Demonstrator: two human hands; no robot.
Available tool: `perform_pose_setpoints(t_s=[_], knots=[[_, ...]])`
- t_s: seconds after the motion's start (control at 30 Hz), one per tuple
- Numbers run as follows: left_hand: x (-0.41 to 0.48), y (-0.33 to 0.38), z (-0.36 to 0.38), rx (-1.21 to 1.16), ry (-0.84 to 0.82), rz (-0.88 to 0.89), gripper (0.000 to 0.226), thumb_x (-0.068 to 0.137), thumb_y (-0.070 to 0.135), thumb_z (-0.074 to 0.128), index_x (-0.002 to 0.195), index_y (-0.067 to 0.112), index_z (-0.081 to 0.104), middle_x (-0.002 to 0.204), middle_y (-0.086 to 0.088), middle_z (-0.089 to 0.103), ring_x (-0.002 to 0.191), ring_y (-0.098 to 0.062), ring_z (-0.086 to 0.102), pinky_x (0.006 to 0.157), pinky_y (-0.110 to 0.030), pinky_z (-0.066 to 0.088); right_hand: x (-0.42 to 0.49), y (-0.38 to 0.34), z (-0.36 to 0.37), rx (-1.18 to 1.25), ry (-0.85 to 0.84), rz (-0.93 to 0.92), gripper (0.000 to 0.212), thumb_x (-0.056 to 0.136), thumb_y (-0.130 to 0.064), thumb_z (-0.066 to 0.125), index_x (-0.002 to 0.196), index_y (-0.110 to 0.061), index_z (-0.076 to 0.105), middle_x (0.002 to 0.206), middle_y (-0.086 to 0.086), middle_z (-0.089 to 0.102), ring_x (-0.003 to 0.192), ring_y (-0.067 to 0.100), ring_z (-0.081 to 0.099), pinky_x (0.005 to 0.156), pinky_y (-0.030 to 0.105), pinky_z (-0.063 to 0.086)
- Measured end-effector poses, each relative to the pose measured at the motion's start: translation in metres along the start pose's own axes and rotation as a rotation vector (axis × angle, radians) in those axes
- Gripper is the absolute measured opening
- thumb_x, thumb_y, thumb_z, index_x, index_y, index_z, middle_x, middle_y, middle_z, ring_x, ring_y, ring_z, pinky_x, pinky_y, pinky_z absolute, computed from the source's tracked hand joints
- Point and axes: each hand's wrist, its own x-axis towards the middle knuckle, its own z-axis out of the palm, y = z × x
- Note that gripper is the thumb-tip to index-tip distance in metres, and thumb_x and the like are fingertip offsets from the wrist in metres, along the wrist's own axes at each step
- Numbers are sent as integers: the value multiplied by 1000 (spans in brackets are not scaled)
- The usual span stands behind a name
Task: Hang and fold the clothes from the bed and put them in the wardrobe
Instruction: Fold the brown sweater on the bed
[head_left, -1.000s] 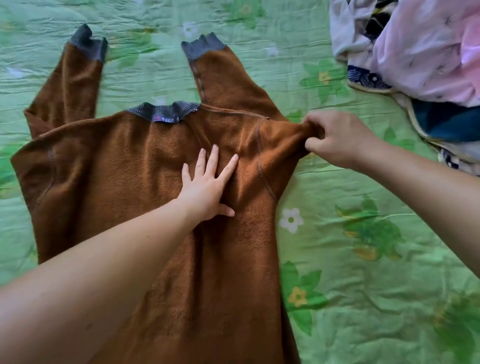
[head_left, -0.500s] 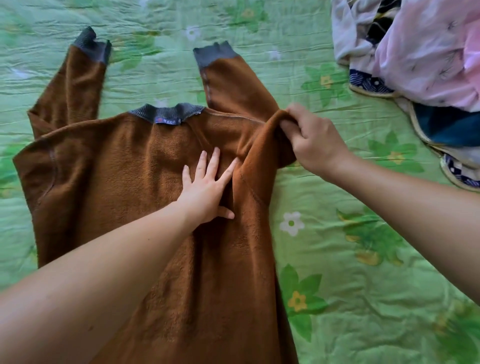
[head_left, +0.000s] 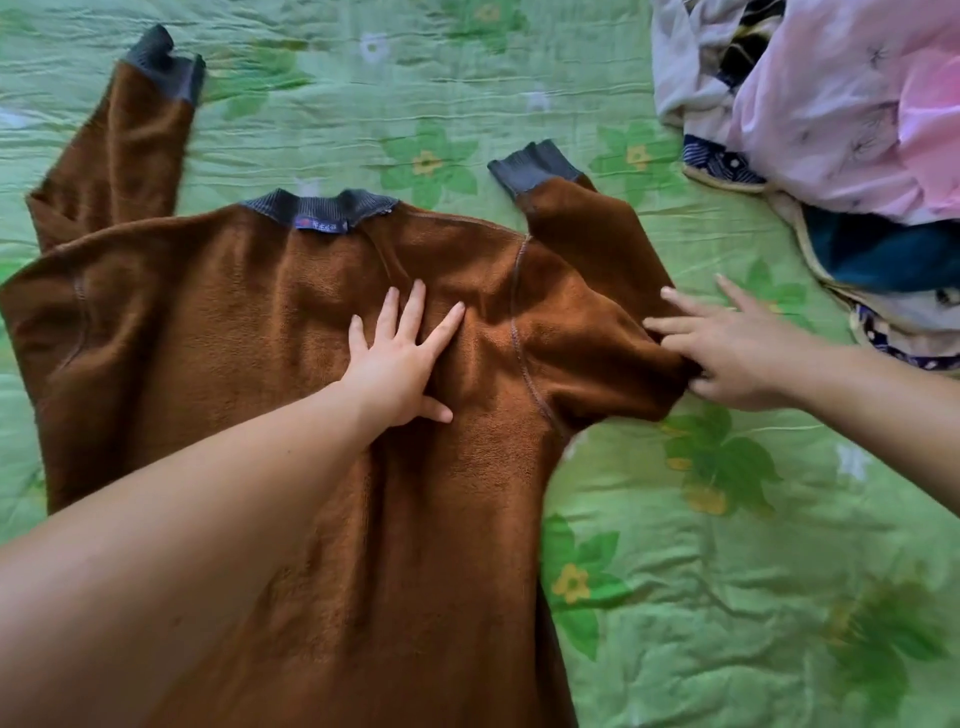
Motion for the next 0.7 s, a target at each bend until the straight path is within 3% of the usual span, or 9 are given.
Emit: perform_pose_setpoints(t_s=[0.1,0.17,0.3,0.4,0.47,0.5,0.57,0.63,0.7], knots=[[0,0,-1,3,-11,-6,137,66,65,80,151,47,-26,160,-6,-37,149,-36,-27,116,-72,4,-10,0,-8,631,259,186,7,93,-26,55,99,-23,52,101,13,66,116,36,59,86,40,43],[1,0,-2,3,-24,-9,137,66,64,80,150,47,-27,160,-6,-37,149,-36,-28,117,-72,3,-15,16,-22,700,378,265,10,93,-23,63,93,-20,53,85,8,62,81,30,57,64,32,35],[0,2,-3,16,-29,-22,137,66,65,80,150,48,-26,160,-6,-37,150,-36,-27,116,-72,4,-43,44,-28,639,-16,300,38,78,-70,68,79,-32,74,64,-7,69,62,14,63,55,26,42],[1,1,-3,21,-19,-20,136,66,65,80,150,48,-26,160,-6,-36,150,-36,-26,116,-72,4,-56,41,4,777,-202,227,63,60,-83,71,106,-40,77,121,-7,71,113,16,65,93,34,50],[1,1,-2,23,-21,-21,136,66,65,81,150,48,-26,160,-6,-36,150,-36,-26,116,-72,4,-58,35,34,547,-164,225,78,67,-69,80,135,-37,61,164,-4,27,152,23,21,121,50,23],[2,1,-2,25,-19,-22,136,66,65,81,150,48,-25,160,-6,-36,150,-36,-25,116,-72,4,-59,31,47,398,-124,186,71,75,-55,82,139,-38,56,168,-8,11,156,22,4,123,52,12],[2,2,-3,33,-19,-23,137,66,65,81,151,48,-25,161,-6,-36,150,-37,-25,116,-72,5,-61,24,63,252,-18,96,54,83,-25,75,135,-33,59,166,-5,24,156,23,9,124,52,9],[2,2,-3,38,-23,-23,137,66,65,81,151,48,-25,161,-6,-35,150,-37,-25,115,-72,6,-65,18,64,527,176,169,31,85,-9,65,113,-23,66,126,10,67,127,31,56,111,50,36],[2,2,-4,45,-34,-28,137,66,64,81,151,48,-25,161,-6,-35,150,-37,-25,116,-72,6,-69,14,51,1096,466,303,15,89,0,56,91,-14,61,73,10,67,71,27,65,73,44,50]])
